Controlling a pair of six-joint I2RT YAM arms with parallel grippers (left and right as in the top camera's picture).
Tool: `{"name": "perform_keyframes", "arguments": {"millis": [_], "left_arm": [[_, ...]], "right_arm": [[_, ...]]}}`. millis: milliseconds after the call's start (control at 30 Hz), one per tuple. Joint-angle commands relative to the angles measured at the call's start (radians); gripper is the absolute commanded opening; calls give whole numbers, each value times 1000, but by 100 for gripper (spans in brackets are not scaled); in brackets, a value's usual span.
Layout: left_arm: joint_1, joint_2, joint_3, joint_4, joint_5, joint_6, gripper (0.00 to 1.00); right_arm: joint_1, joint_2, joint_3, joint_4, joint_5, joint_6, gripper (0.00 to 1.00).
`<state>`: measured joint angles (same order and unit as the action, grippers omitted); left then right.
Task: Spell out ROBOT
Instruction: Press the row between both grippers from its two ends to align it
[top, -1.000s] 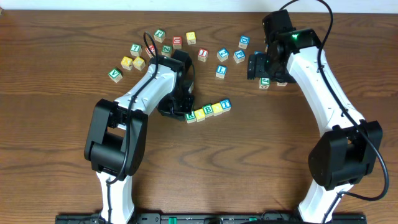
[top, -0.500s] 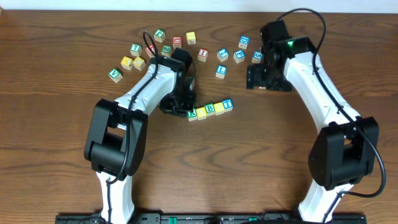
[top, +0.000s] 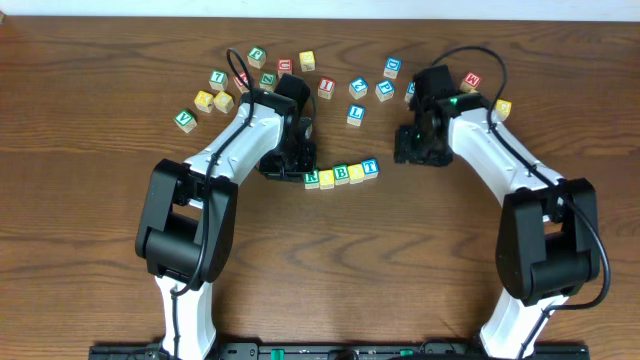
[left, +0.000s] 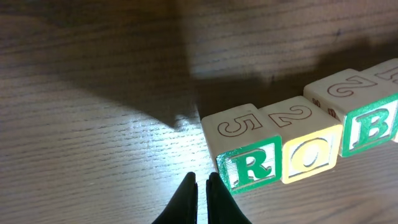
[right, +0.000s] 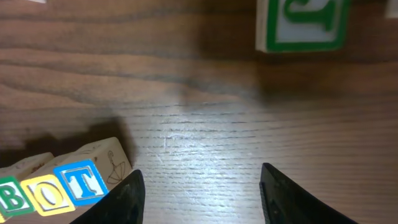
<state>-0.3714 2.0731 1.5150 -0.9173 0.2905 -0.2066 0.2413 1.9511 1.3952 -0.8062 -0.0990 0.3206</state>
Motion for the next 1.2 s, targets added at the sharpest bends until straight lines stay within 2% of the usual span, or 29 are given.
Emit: {"name": "perform_keyframes", "arguments": {"millis": [0, 200, 633, 800, 1167], "left_arm": [[-2, 14, -6, 2, 16, -26, 8], [-1, 14, -6, -2, 16, -61, 8], [-1, 14, -6, -68, 21, -217, 7], [-2, 14, -6, -53, 78, -219, 7], [-2, 14, -6, -50, 85, -218, 8]], "right_arm": [[-2, 19, -24, 19, -47, 1, 52], [9, 31, -30, 34, -66, 0, 51], [33, 31, -40, 46, -66, 8, 50], [35, 31, -61, 82, -66, 11, 50], [44, 32, -70, 108, -72, 16, 49]]}}
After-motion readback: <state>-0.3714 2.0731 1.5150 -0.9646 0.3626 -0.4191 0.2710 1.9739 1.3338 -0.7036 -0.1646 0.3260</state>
